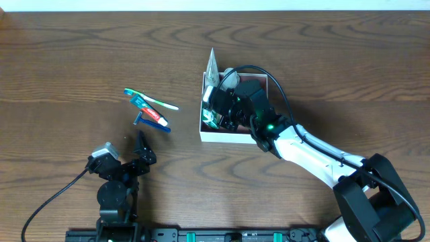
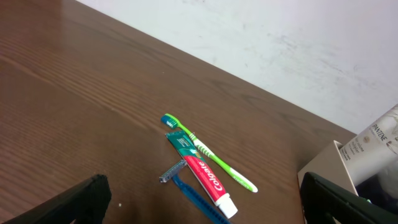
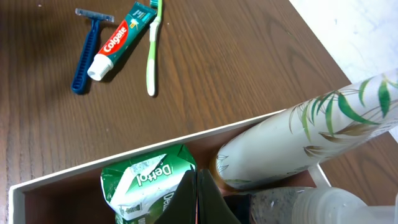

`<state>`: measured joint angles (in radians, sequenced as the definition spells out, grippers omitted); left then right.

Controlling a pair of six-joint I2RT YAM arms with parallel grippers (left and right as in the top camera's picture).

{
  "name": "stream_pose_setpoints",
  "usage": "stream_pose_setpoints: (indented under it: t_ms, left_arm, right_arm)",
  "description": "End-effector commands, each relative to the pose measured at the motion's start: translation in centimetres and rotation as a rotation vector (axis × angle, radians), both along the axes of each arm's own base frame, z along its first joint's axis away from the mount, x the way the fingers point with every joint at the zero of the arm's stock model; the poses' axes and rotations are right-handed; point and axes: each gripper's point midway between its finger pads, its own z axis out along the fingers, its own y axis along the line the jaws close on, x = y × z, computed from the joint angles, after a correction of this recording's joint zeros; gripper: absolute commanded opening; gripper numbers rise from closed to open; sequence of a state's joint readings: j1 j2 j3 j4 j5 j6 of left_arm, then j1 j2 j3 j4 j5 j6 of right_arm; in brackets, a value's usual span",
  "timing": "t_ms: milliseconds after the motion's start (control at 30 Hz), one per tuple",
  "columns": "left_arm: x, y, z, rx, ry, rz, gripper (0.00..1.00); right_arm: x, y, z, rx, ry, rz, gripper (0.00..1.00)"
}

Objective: Pack container
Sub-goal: 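Lower the Dettol soap into the box's front-left area and release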

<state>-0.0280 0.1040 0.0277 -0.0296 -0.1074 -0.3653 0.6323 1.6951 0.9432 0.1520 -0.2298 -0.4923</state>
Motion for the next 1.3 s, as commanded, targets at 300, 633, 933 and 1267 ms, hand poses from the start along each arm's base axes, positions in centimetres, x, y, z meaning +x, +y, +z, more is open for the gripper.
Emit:
stream_pose_setpoints:
  t_ms: [300, 633, 933, 1267]
  left_arm:
    - [-0.2, 0.2, -1.9, 0.013, 0.058, 0.009, 0.98]
    - [-0.2, 0.2, -1.9, 0.013, 0.058, 0.009, 0.98]
    - [-0.2, 0.2, -1.9, 0.013, 0.058, 0.009, 0.98]
    - [-0.2, 0.2, -1.9, 0.013, 0.058, 0.009, 0.98]
  right_arm:
    - [-1.0, 1.2, -1.7, -0.009, 0.052, 0.022, 0.01]
    - [-1.1, 1.3, -3.8, -0.026, 0.090, 0.020, 0.01]
    - [-0.7, 1.8, -3.0, 0.001, 0.055, 0.024, 0.01]
    - [-0.7, 2.1, -2.8, 0.020, 0.063, 0.022, 0.01]
